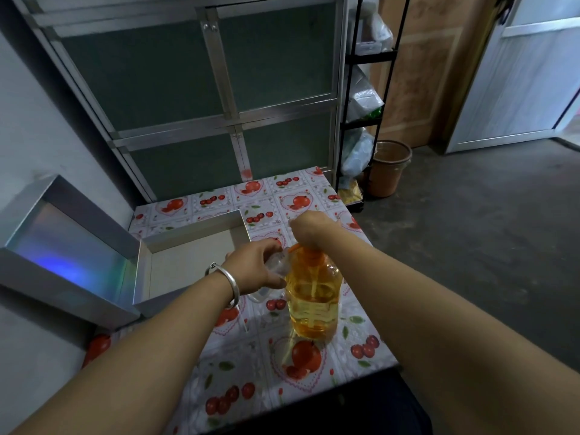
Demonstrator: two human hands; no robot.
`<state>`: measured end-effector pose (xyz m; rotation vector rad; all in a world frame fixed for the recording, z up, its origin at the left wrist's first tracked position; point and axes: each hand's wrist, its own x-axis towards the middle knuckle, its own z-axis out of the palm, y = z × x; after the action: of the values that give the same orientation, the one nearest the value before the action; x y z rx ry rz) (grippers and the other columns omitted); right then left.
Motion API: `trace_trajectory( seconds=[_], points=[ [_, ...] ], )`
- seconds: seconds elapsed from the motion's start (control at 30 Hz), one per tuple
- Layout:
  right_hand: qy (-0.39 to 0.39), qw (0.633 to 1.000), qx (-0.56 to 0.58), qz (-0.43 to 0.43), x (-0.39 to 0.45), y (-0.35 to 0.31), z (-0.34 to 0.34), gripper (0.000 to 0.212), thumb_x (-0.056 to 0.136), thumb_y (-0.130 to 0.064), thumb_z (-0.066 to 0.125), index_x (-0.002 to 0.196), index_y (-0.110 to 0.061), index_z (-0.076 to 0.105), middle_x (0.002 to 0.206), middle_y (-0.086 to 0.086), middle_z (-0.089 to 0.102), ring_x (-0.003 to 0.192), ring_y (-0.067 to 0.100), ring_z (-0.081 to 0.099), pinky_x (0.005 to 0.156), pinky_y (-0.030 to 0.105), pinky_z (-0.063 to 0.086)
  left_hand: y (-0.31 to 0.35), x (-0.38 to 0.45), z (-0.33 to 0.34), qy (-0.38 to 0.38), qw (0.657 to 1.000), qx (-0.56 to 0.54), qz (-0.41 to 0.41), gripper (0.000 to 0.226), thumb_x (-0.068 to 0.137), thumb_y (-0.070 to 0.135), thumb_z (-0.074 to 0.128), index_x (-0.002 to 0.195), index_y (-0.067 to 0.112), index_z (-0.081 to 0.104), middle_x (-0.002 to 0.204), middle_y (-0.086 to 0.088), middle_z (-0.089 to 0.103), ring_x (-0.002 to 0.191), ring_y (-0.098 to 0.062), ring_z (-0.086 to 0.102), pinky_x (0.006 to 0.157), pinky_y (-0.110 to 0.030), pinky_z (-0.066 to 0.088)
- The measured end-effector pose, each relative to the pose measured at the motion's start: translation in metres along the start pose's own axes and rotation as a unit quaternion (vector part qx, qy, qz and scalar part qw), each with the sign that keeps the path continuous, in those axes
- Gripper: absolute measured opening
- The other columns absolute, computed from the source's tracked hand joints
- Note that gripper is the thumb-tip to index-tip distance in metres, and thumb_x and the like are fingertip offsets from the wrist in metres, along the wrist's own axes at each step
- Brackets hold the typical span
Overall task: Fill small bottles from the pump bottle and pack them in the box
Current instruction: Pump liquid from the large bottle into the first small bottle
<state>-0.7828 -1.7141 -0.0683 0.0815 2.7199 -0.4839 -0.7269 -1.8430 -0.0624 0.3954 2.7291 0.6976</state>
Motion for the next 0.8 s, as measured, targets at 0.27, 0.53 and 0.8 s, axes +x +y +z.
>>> trace_trajectory(
  seconds=[0.27,0.53,0.8],
  points=[
    [0.054,0.998,0.007,0.016,-0.0046,0.005,0.0002,0.012,0.092,-0.012,0.041,0.095,-0.009,0.053,0.081,0.005,0.046,0.086,0.024,0.046,0.105,0.05,0.035,-0.0014,0.0011,0.0002,0.0,1.0,0.0,0.0,0.043,0.064,0.026,0.08,0.1,0.022,0.056,0.096,0.001,0.061,0.091,-0.021,0.059,0.088,-0.043,0.051],
    [0.013,1.0,0.024,0.01,-0.0031,-0.0001,-0.0004,0.037,0.093,-0.014,0.039,0.128,-0.012,0.05,0.108,0.011,0.055,0.106,0.031,0.05,0.106,0.054,0.034,-0.0015,0.0015,-0.0026,0.009,1.0,0.003,0.003,0.048,0.065,0.026,0.08,0.106,0.022,0.057,0.098,0.004,0.059,0.096,-0.019,0.058,0.091,-0.041,0.049],
    [0.027,0.999,0.012,0.022,-0.0069,0.0019,-0.0014,0.032,0.093,-0.015,0.04,0.122,-0.012,0.053,0.11,0.01,0.053,0.106,0.029,0.05,0.109,0.052,0.028,0.0018,0.001,0.0008,-0.001,1.0,0.004,0.0,0.054,0.066,0.026,0.08,0.113,0.019,0.055,0.101,0.005,0.056,0.1,-0.019,0.058,0.092,-0.039,0.05]
  ],
)
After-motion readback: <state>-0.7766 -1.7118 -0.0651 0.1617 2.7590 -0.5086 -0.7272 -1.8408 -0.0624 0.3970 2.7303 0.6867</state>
